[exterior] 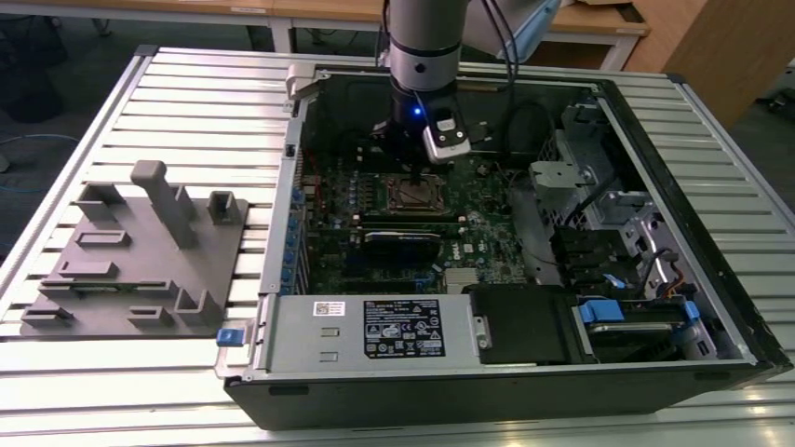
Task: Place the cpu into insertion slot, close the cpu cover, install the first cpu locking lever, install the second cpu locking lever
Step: 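Install the first cpu locking lever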
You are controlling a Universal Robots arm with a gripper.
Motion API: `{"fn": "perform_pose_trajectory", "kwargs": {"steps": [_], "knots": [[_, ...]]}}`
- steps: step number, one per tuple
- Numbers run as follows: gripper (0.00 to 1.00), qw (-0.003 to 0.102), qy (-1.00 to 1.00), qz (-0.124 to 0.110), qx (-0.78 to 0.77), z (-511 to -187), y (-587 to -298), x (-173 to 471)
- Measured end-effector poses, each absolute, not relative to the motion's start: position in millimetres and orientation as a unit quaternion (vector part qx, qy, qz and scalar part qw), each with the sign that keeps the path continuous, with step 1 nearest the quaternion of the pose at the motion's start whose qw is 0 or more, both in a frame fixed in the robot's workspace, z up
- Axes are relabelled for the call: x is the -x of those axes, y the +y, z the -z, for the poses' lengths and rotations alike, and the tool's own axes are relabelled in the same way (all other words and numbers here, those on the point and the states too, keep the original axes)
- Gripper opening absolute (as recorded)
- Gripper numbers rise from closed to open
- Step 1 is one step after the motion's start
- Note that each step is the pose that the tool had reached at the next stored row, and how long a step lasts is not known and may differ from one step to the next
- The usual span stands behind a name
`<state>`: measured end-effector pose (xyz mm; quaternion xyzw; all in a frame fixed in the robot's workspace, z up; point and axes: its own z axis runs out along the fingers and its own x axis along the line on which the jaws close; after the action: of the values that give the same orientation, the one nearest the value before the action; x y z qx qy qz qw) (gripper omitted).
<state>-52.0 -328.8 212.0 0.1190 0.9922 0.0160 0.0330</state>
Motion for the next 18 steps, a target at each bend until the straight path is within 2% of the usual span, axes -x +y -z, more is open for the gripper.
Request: {"fn": "perform_pose_trajectory", "kwargs": {"steps": [16, 18], "knots": [[0.11, 0.032, 0.997, -0.018, -0.074, -210.0, -338.3, 52.0], [0.11, 0.031, 0.996, -0.028, -0.074, -210.0, -339.4, 52.0]]}}
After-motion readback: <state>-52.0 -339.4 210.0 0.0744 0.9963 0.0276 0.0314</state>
